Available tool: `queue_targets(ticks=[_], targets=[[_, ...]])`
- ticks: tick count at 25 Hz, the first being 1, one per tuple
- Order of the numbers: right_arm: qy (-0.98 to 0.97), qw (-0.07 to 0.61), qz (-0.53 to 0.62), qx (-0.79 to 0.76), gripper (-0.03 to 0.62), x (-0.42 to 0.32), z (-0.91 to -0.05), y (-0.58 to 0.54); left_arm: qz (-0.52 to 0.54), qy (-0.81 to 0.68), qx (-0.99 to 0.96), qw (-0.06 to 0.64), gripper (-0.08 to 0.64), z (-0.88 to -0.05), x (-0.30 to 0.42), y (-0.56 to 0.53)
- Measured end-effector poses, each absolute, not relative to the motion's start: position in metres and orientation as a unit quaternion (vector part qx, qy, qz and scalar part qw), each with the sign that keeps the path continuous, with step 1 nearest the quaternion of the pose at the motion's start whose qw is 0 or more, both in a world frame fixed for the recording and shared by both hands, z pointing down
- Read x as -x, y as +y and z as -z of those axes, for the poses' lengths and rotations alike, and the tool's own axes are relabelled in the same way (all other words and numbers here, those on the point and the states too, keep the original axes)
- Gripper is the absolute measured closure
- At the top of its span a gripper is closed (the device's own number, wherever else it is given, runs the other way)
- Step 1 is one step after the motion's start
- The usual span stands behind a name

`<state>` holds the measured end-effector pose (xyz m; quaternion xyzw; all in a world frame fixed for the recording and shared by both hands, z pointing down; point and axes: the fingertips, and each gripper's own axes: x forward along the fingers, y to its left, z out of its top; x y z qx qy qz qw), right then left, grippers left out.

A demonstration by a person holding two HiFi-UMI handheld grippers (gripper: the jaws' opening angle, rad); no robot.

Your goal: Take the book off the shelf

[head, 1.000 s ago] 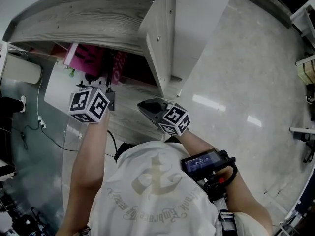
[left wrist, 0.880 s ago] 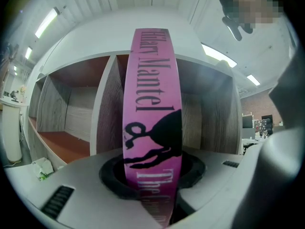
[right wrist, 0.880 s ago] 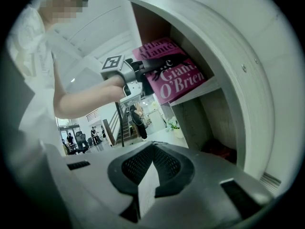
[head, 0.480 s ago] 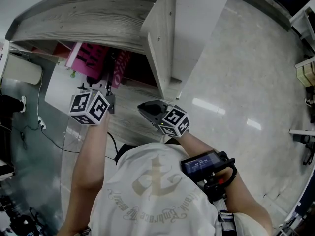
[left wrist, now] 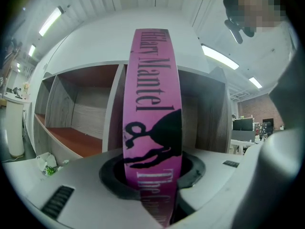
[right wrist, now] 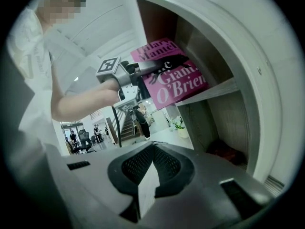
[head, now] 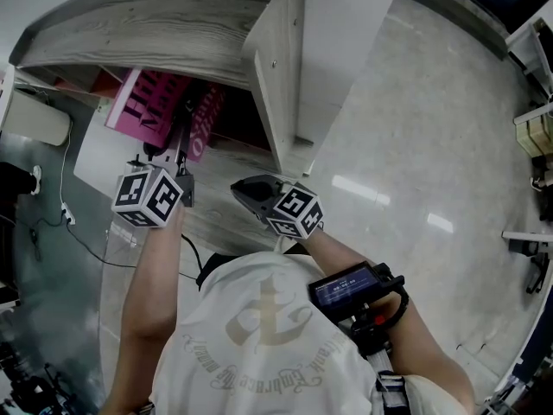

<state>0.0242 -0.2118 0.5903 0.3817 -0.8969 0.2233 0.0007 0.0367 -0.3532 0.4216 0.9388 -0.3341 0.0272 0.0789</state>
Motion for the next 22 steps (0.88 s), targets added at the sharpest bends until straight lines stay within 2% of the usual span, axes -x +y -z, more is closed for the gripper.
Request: queue_targets(ticks=[22], targets=[[-0.911,0.019,-0.224,-0.345,0.588,-0.003,-0.595,-0.189,-0.019,-0.368,-0.927,0.07,0.402,-0.432,0.016,-0.315]])
